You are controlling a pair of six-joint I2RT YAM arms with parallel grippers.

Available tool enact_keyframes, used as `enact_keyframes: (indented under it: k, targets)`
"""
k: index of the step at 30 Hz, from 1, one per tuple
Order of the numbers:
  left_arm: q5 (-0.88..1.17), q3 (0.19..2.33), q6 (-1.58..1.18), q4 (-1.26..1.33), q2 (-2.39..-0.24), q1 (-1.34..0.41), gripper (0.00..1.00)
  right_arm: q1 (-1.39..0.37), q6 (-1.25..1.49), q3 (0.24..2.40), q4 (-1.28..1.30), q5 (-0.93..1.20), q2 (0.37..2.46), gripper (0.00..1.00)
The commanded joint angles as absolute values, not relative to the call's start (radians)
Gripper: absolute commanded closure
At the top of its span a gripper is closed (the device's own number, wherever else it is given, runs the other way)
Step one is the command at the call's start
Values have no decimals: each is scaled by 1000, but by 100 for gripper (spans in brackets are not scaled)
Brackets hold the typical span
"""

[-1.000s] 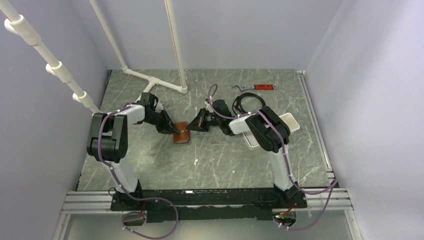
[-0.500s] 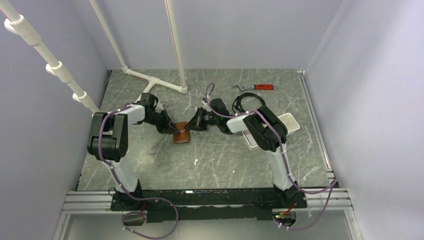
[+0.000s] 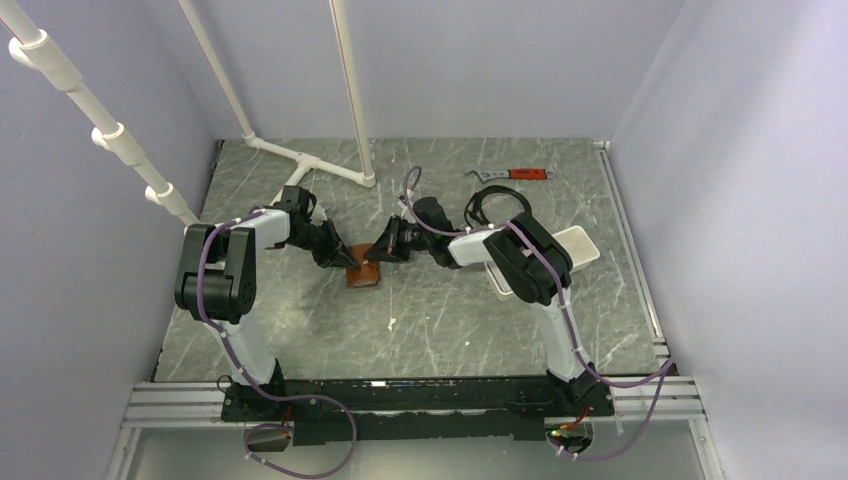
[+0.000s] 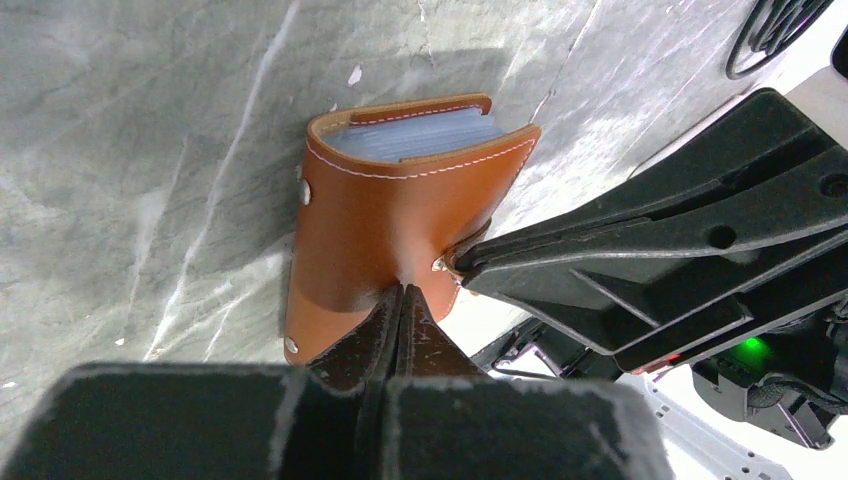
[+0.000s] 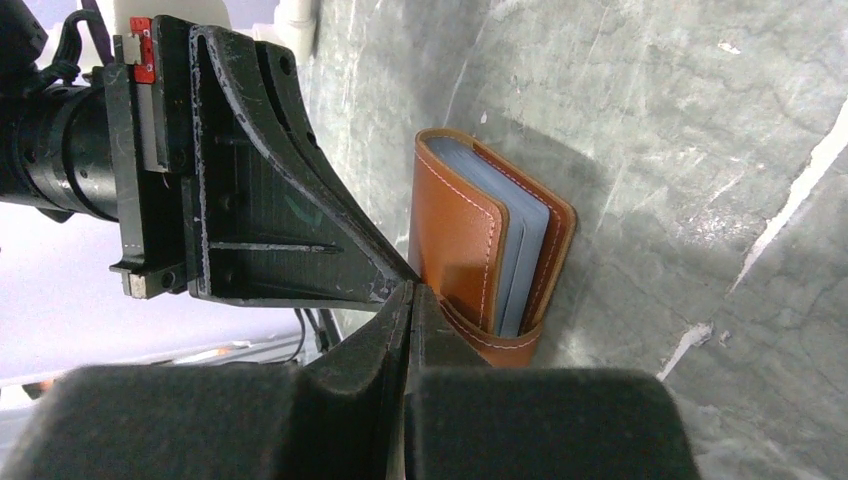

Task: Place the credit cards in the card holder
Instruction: Close the card holder at the center of the board.

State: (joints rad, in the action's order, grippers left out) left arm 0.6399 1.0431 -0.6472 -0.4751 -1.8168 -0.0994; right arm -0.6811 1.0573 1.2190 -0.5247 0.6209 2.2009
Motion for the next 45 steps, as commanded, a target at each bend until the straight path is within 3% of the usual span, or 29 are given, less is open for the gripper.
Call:
enact_keyframes:
  k: [1, 8, 11, 14, 18, 20, 24, 30, 36, 45]
  targets:
    - [591, 1027, -632, -460, -1846, -104, 100, -711, 1016, 1216, -475, 546, 2211, 100]
    - [605, 1022, -632, -459, -1834, -106, 100, -715, 931, 1212, -429, 500, 2207, 100]
    - [622, 1041, -618, -484, -1817, -105, 94, -713, 801, 1258, -370, 554, 2184, 100]
    - [619, 1091, -574, -545, -1787, -94, 77, -721, 579, 1436, -8, 525, 2174, 88]
    - [624, 1144, -506, -618, -1777, -57, 53, -725, 435, 1564, 236, 458, 2131, 68]
    - [611, 1160, -486, -647, -1792, -53, 49, -732, 401, 1604, 309, 421, 2107, 60]
    - [604, 1144, -480, -629, -1799, -52, 40, -760, 368, 1640, 390, 336, 2071, 53]
    - [648, 1170, -476, -616, -1898, -54, 40, -825, 338, 1777, 525, 176, 2126, 52]
    - [609, 1114, -511, -583, -1899, -64, 53, -864, 320, 1861, 598, 41, 2168, 64]
    - [535, 1053, -566, -553, -1891, -92, 61, -884, 294, 1927, 688, -57, 2227, 64]
